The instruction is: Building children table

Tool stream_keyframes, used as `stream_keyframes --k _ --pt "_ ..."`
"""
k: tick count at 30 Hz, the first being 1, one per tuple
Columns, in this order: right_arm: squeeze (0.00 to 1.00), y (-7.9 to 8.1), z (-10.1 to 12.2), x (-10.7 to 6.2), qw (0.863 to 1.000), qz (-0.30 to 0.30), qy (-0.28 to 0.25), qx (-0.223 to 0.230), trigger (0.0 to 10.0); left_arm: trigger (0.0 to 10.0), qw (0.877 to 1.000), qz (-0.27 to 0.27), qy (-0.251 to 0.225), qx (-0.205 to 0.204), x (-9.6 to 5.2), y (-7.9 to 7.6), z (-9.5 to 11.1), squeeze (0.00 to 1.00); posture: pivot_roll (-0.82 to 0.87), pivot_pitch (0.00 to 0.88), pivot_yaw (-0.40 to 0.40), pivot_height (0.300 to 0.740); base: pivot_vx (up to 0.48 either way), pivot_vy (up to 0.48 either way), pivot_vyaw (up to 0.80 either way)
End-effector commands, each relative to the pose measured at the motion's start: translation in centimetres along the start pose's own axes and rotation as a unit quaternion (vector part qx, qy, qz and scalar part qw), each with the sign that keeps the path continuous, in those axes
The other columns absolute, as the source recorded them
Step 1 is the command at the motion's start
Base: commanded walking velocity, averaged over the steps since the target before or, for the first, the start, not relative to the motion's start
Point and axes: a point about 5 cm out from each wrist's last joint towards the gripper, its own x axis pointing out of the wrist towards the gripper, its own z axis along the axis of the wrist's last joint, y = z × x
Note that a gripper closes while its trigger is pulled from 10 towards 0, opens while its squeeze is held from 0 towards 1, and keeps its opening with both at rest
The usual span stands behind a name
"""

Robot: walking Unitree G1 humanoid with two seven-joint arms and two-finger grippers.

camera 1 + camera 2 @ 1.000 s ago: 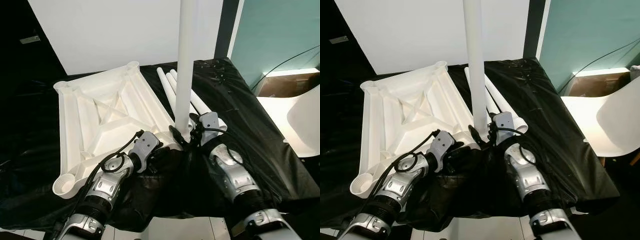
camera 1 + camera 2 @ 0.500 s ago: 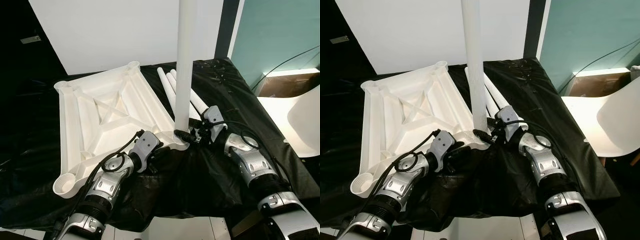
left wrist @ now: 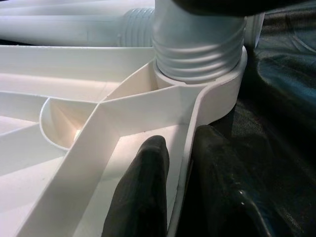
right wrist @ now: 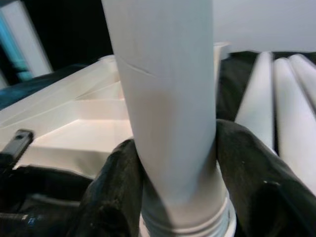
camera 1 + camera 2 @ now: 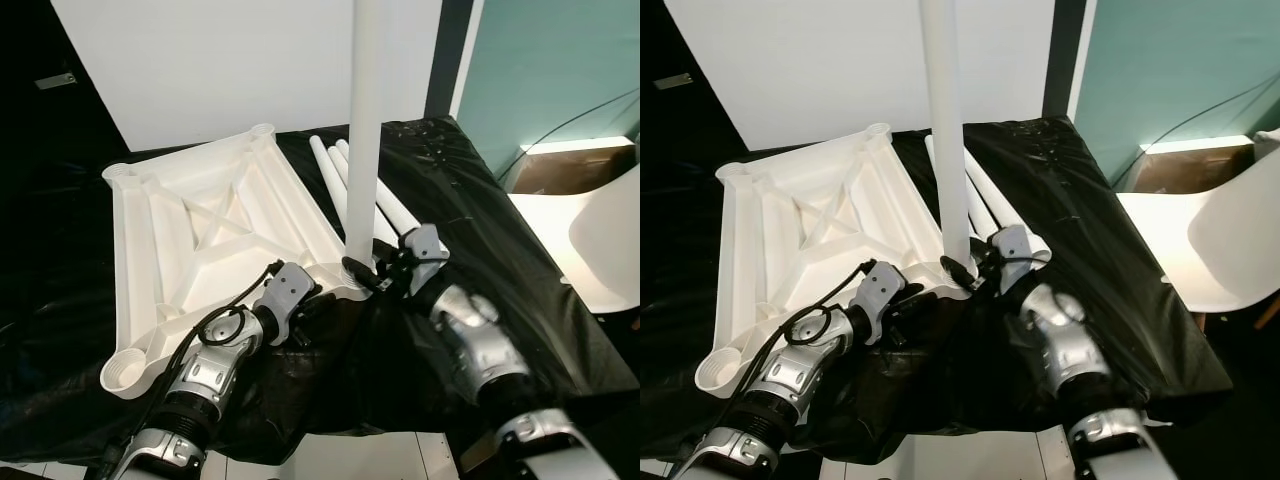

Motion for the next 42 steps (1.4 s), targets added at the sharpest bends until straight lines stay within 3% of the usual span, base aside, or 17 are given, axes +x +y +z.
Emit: stream_keyframes --k 1,10,11,12,13,14,16,19,20,27,32,36,42 --pt "0.0 -0.1 -0.9 -0.6 0.994 -0.108 0.008 0.017 0.0 10.0 0.998 -0.043 0.052 -0.016 0.1 -1.8 -2.4 0.0 -0.03 0.0 0.054 0.74 0.0 0.0 0.0" --pt "0.0 -0.2 -0.8 -0.6 0.991 -0.136 0.006 0.01 0.0 10.0 0.998 -0.043 0.053 -0.014 0.0 -1.7 -2.4 0.0 -0.04 0.0 0.053 0.74 0.0 0.0 0.0" --pt "0.0 0.3 -0.9 -0.5 0.993 -0.121 0.014 -0.003 3.5 10.0 0.998 -0.044 0.053 -0.014 0.0 -1.7 -2.4 0.0 -0.04 0.0 0.053 0.74 0.0 0.0 0.0" --pt "0.0 0.3 -0.9 -0.5 0.993 -0.121 0.014 -0.003 3.5 10.0 0.998 -0.044 0.053 -0.014 0.0 -1.7 -2.4 0.0 -0.04 0.0 0.053 0.74 0.0 0.0 0.0" --pt "0.0 0.7 -1.0 -0.3 0.994 -0.105 0.019 -0.012 10.0 10.0 0.998 -0.044 0.053 -0.014 0.1 -1.7 -2.3 0.0 -0.04 0.0 0.051 0.74 0.0 0.0 0.0" --pt "1.0 1.2 -1.0 -0.2 0.997 -0.076 0.018 -0.004 10.0 10.0 0.998 -0.044 0.052 -0.014 0.2 -1.7 -2.3 0.0 -0.04 0.0 0.05 0.74 0.0 0.0 0.0" --pt "1.0 1.2 -1.0 -0.2 0.997 -0.076 0.018 -0.004 10.0 10.0 0.998 -0.044 0.052 -0.014 0.2 -1.7 -2.3 0.0 -0.04 0.0 0.05 0.74 0.0 0.0 0.0" --pt "1.0 0.9 -0.5 0.1 0.999 -0.027 0.014 -0.01 10.0 10.0 0.998 -0.043 0.052 -0.015 0.2 -1.7 -2.4 0.0 -0.04 0.0 0.051 0.74 0.0 0.0 0.0" --pt "0.0 0.4 -0.2 0.2 1.0 -0.009 0.015 -0.017 10.0 10.0 0.998 -0.043 0.053 -0.016 0.2 -1.7 -2.4 0.0 -0.05 0.0 0.052 0.74 0.0 0.0 0.0" --pt "0.0 -0.8 1.0 0.4 0.997 0.068 0.007 -0.036 10.0 10.0 0.997 -0.046 0.051 -0.017 0.3 -1.8 -2.4 0.0 -0.05 0.0 0.058 0.74 0.0 0.0 0.0" --pt "0.0 -0.8 1.2 0.2 0.983 0.168 0.029 -0.068 10.0 10.0 0.997 -0.051 0.05 -0.016 0.5 -2.0 -2.3 0.0 -0.06 0.0 0.06 0.74 0.0 0.0 0.0" --pt "0.0 -1.5 0.7 0.2 0.975 0.202 0.055 -0.072 10.0 10.0 0.997 -0.051 0.051 -0.015 0.5 -2.0 -2.3 0.0 -0.05 0.0 0.058 0.74 0.0 0.0 0.0" --pt "0.0 -2.7 0.7 0.7 0.973 0.202 0.071 -0.088 10.0 10.0 0.997 -0.054 0.053 -0.012 0.5 -2.1 -2.4 0.0 -0.04 0.0 0.052 0.74 0.0 0.0 0.0"
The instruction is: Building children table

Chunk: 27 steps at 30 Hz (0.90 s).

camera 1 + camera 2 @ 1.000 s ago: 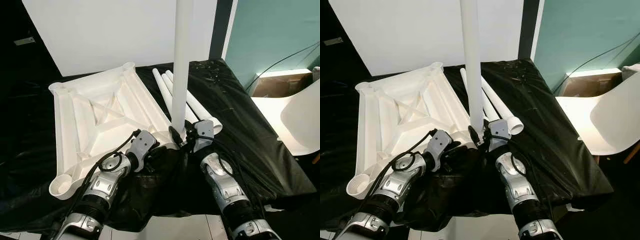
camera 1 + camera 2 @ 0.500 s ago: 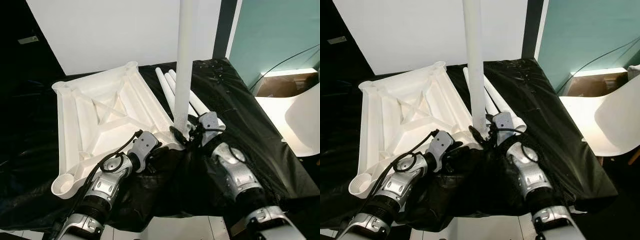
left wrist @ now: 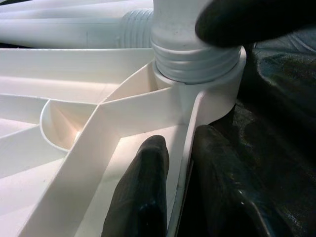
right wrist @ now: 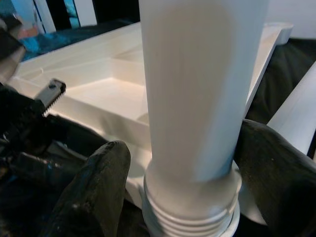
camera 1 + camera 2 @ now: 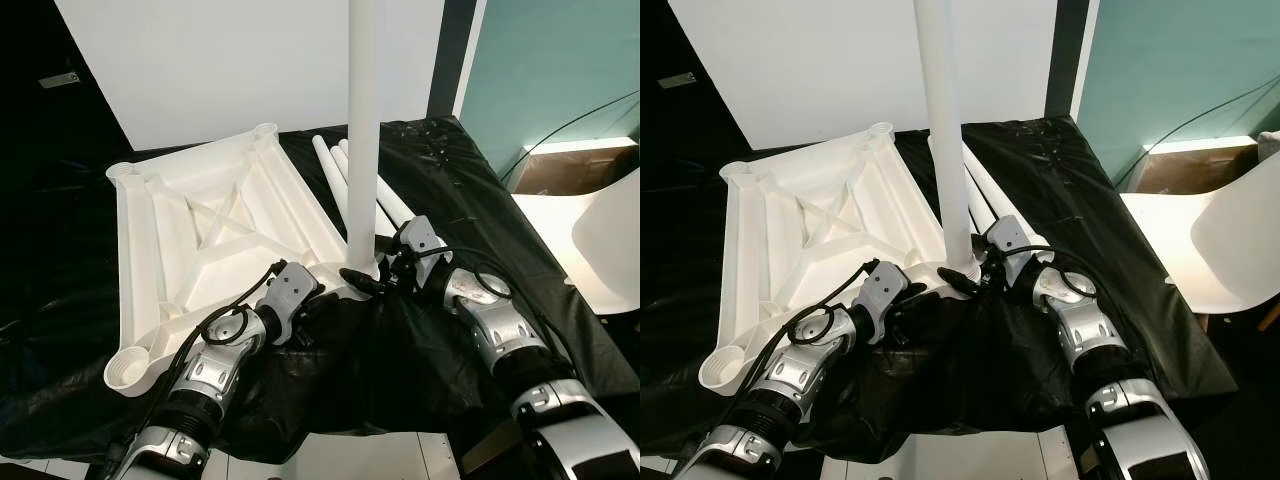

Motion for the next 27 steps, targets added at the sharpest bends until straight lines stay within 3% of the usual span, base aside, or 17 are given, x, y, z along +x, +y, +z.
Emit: stream_keyframes --k 1,4,5,9,13,19,23,26,27 --pt "0.0 0.0 0.1 0.4 1.0 0.014 0.006 -0.008 10.0 10.0 0.997 -0.047 0.058 -0.017 0.1 -1.9 -2.5 0.0 -0.04 0.0 0.051 0.74 0.0 0.0 0.0" --pt "0.0 -0.2 0.2 0.6 1.0 0.017 0.006 -0.008 9.2 10.0 0.997 -0.046 0.063 -0.018 0.1 -2.0 -2.7 0.0 -0.04 0.0 0.05 0.74 0.0 0.0 0.0" --pt "0.0 -0.2 0.3 0.7 1.0 0.019 0.006 -0.008 0.1 10.0 0.997 -0.046 0.064 -0.018 0.1 -2.0 -2.7 0.0 -0.04 0.0 0.05 0.74 0.0 0.0 0.0" --pt "0.0 -0.1 0.1 0.7 1.0 0.023 0.01 -0.007 0.0 10.0 0.997 -0.046 0.064 -0.018 0.1 -2.0 -2.7 0.0 -0.04 0.0 0.048 0.74 0.0 0.0 0.0" --pt "0.0 0.9 -1.4 0.6 0.999 0.006 0.023 0.027 0.0 10.0 0.997 -0.044 0.064 -0.017 0.2 -1.9 -2.6 0.0 -0.04 0.0 0.043 0.74 0.0 0.0 0.0" --pt "0.0 3.2 -3.0 0.7 0.993 -0.092 0.005 0.08 0.0 10.0 0.997 -0.043 0.064 -0.019 0.2 -2.0 -2.6 0.0 -0.04 0.0 0.043 0.74 0.0 0.0 0.0" --pt "0.0 5.9 -3.6 1.0 0.979 -0.17 -0.021 0.115 0.0 10.0 0.996 -0.046 0.067 -0.02 0.2 -2.1 -2.8 0.0 -0.04 0.0 0.049 0.74 0.0 0.0 0.0" --pt "0.0 6.1 -3.6 1.1 0.972 -0.206 -0.022 0.109 0.0 10.0 0.996 -0.048 0.067 -0.02 0.2 -2.1 -2.7 0.0 -0.04 0.0 0.05 0.74 0.0 0.0 0.0" --pt "0.0 5.7 -3.5 1.1 0.965 -0.243 -0.019 0.099 0.0 10.0 0.996 -0.049 0.066 -0.019 0.3 -2.1 -2.6 0.0 -0.04 0.0 0.047 0.74 0.0 0.0 0.0"
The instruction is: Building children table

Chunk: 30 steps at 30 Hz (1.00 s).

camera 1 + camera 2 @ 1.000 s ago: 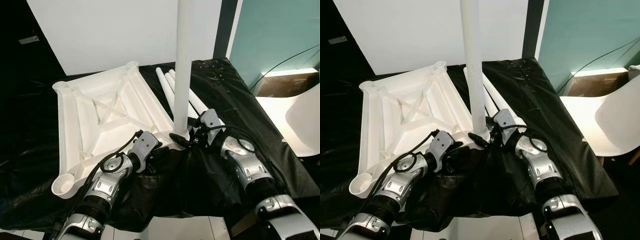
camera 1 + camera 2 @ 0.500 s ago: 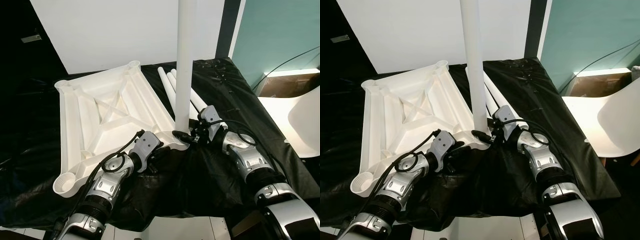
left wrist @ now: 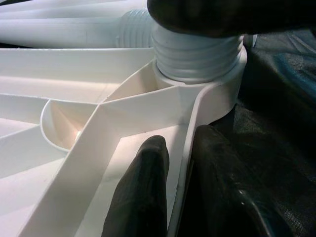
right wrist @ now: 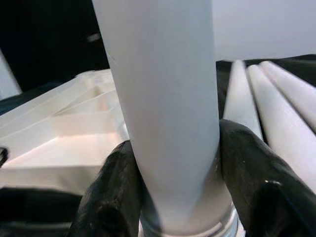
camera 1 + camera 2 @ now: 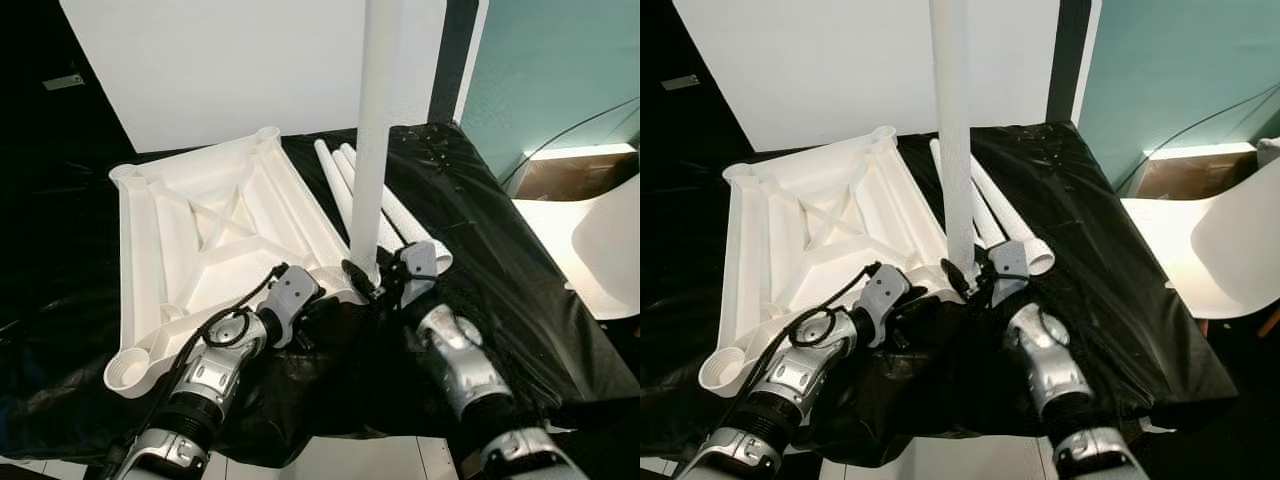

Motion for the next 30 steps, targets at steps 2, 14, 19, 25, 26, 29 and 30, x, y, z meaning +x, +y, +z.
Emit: stream_keyframes --k 2,14,19,25,26,29,30 --pt "0.0 -0.1 -1.4 -0.2 0.998 -0.048 0.04 -0.006 0.0 10.0 0.998 -0.044 0.051 -0.017 0.2 -1.6 -2.1 0.0 -0.04 0.0 0.048 0.74 0.0 0.0 0.0" --pt "1.0 1.1 -0.2 0.2 0.999 0.018 0.028 -0.008 10.0 10.0 0.997 -0.034 0.058 -0.025 -0.5 -1.8 -2.7 0.0 -0.02 0.0 0.026 0.74 0.0 0.0 0.0" --pt "0.0 0.0 1.2 0.6 0.996 0.08 0.018 -0.024 10.0 10.0 0.997 -0.034 0.054 -0.034 -0.2 -2.6 -3.0 0.0 -0.05 0.0 -0.006 0.74 0.0 0.0 0.0" --pt "0.0 -0.7 2.0 0.5 0.993 0.115 0.014 -0.035 10.0 10.0 0.997 -0.036 0.053 -0.039 0.0 -3.3 -3.1 0.0 -0.05 0.0 -0.019 0.74 0.0 0.0 0.0" --pt "0.0 -1.0 2.3 0.4 0.991 0.13 0.013 -0.039 10.0 10.0 0.997 -0.037 0.054 -0.038 0.2 -3.5 -3.2 0.0 -0.05 0.0 -0.018 0.74 0.0 0.0 0.0" --pt "0.0 -1.7 2.4 0.3 0.983 0.173 0.03 -0.053 10.0 10.0 0.997 -0.047 0.06 -0.034 0.5 -3.9 -3.3 0.0 -0.07 0.0 0.007 0.74 0.0 0.0 0.0" --pt "0.0 -2.0 2.3 0.3 0.978 0.195 0.044 -0.056 10.0 10.0 0.996 -0.057 0.061 -0.026 0.4 -4.0 -3.1 0.0 -0.07 0.003 0.02 0.74 0.0 0.0 0.0"
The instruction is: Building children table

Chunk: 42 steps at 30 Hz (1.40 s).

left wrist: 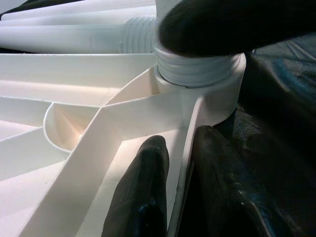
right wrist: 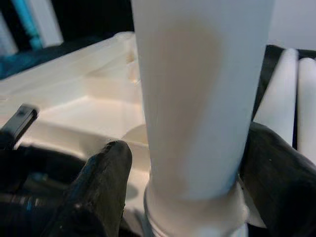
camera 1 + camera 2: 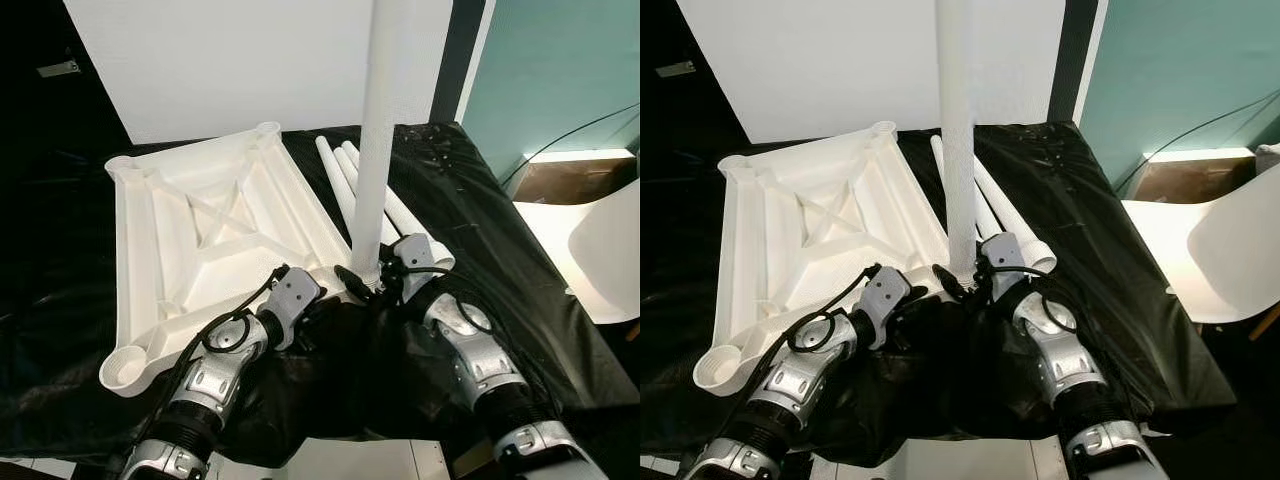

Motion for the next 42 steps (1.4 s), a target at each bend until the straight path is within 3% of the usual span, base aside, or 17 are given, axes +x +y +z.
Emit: stream_keyframes --k 1,2,4,5,11,14,16,19,20,24,25,26,33,34,37,38,42 --pt "0.0 0.4 0.0 0.4 0.999 0.039 0.008 0.005 10.0 10.0 0.995 -0.062 0.07 -0.03 0.4 -3.0 -3.2 0.0 -0.07 0.003 0.02 0.74 0.0 0.0 0.0" --pt "0.0 0.1 -0.2 0.3 0.998 0.053 0.019 0.0 2.9 10.0 0.995 -0.069 0.067 -0.027 0.4 -2.8 -2.9 0.0 -0.06 0.0 0.023 0.74 0.0 0.0 0.0" --pt "0.0 0.0 -0.3 0.2 0.998 0.06 0.025 -0.002 2.9 10.0 0.995 -0.074 0.065 -0.026 0.4 -2.7 -2.7 0.0 -0.06 0.0 0.023 0.74 0.0 0.0 0.0" --pt "0.0 -0.2 -0.5 0.2 0.997 0.064 0.031 0.005 0.0 10.0 0.995 -0.073 0.067 -0.018 0.4 -2.4 -2.5 0.0 -0.05 0.0 0.025 0.74 0.0 0.0 0.0" --pt "0.0 0.7 -1.6 0.6 0.997 0.046 0.048 0.044 0.0 10.0 0.996 -0.053 0.063 -0.015 0.3 -1.0 -2.2 0.0 -0.05 0.0 0.036 0.74 0.0 0.0 0.0" --pt "0.0 1.2 -1.9 0.7 0.996 -0.045 0.025 0.078 0.0 10.0 0.997 -0.049 0.061 -0.013 0.2 -0.8 -2.0 0.0 -0.04 0.0 0.037 0.74 0.0 0.0 0.0" --pt "0.0 1.4 -2.0 0.7 0.994 -0.072 0.018 0.084 0.0 10.0 0.997 -0.048 0.061 -0.013 0.2 -0.7 -2.0 0.0 -0.04 0.0 0.037 0.74 0.0 0.0 0.0" --pt "0.0 1.9 -2.0 0.4 0.984 -0.154 -0.004 0.09 0.0 10.0 0.997 -0.044 0.062 -0.013 0.1 -0.6 -2.0 0.0 -0.02 0.0 0.041 0.74 0.0 0.0 0.0" --pt "0.0 2.4 -2.1 0.2 0.975 -0.2 -0.013 0.093 0.0 10.0 0.997 -0.043 0.061 -0.013 -0.1 -0.5 -1.9 0.0 -0.02 0.0 0.048 0.74 0.0 0.0 0.0" --pt "0.0 2.5 -2.3 0.2 0.97 -0.223 -0.008 0.097 0.0 10.0 0.997 -0.043 0.064 -0.014 -0.4 -0.5 -2.2 0.0 -0.03 0.0 0.051 0.74 0.0 0.0 0.0" --pt "0.0 2.3 -2.3 0.3 0.969 -0.23 -0.004 0.096 4.2 10.0 0.997 -0.044 0.066 -0.014 -0.5 -0.6 -2.4 0.0 -0.04 0.0 0.055 0.74 0.0 0.0 0.0" --pt "0.0 2.2 -2.2 0.4 0.969 -0.229 -0.004 0.091 10.0 10.0 0.997 -0.046 0.067 -0.016 -0.6 -0.6 -2.5 0.0 -0.05 0.0 0.06 0.74 0.0 0.0 0.0" --pt "0.0 1.5 -1.5 0.6 0.973 -0.218 -0.009 0.068 10.0 10.0 0.996 -0.053 0.069 -0.016 -0.4 -1.0 -2.7 0.0 -0.05 0.0 0.058 0.74 0.0 0.0 0.0" --pt "1.0 1.2 -0.9 0.9 0.981 -0.186 -0.017 0.059 10.0 10.0 0.996 -0.052 0.065 -0.017 -0.1 -1.0 -2.4 0.0 -0.05 0.0 0.053 0.74 0.0 0.0 0.0" --pt "1.0 0.8 -0.2 1.2 0.988 -0.144 -0.026 0.042 10.0 10.0 0.997 -0.051 0.062 -0.017 0.0 -1.0 -2.3 0.0 -0.05 0.0 0.044 0.74 0.0 0.0 0.0" --pt "0.0 0.7 0.3 1.4 0.994 -0.104 -0.029 0.034 10.0 10.0 0.997 -0.048 0.059 -0.019 0.1 -0.9 -2.1 0.0 -0.05 0.0 0.036 0.74 0.0 0.0 0.0" --pt "0.0 -0.1 0.7 1.4 0.999 -0.038 -0.018 0.009 10.0 10.0 0.997 -0.043 0.056 -0.022 0.3 -1.0 -2.1 0.0 -0.04 0.0 0.021 0.74 0.0 0.0 0.0"
